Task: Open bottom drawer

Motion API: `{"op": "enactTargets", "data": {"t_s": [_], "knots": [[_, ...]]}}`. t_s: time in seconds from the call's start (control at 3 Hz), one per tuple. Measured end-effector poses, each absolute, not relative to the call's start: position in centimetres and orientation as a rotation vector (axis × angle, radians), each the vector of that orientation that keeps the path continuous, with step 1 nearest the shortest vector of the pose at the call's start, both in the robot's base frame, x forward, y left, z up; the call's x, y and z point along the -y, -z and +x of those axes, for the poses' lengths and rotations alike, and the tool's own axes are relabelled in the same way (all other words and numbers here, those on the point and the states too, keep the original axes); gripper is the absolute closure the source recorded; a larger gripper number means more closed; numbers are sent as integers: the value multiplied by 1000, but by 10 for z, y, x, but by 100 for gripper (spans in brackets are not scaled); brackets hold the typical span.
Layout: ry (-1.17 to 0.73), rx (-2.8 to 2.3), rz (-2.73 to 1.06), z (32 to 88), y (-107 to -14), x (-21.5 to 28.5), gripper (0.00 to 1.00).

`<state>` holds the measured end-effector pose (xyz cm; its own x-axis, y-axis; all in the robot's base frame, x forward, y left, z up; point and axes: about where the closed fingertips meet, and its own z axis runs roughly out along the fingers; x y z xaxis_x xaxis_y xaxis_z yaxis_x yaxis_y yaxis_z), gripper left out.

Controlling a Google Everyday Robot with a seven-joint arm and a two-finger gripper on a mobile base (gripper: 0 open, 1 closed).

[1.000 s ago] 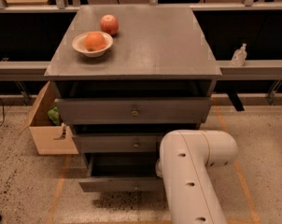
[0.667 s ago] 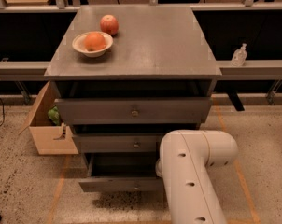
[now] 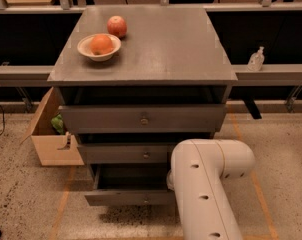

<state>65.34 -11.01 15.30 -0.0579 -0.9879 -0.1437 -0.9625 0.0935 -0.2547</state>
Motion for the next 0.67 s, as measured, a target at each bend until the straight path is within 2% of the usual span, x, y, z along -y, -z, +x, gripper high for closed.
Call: {"op": "enactTargets", "data": {"t_s": [0.33, 0.67], "knots": [[130, -2096, -1940, 653, -153, 110, 83], [130, -2096, -1940, 653, -153, 110, 59]]}}
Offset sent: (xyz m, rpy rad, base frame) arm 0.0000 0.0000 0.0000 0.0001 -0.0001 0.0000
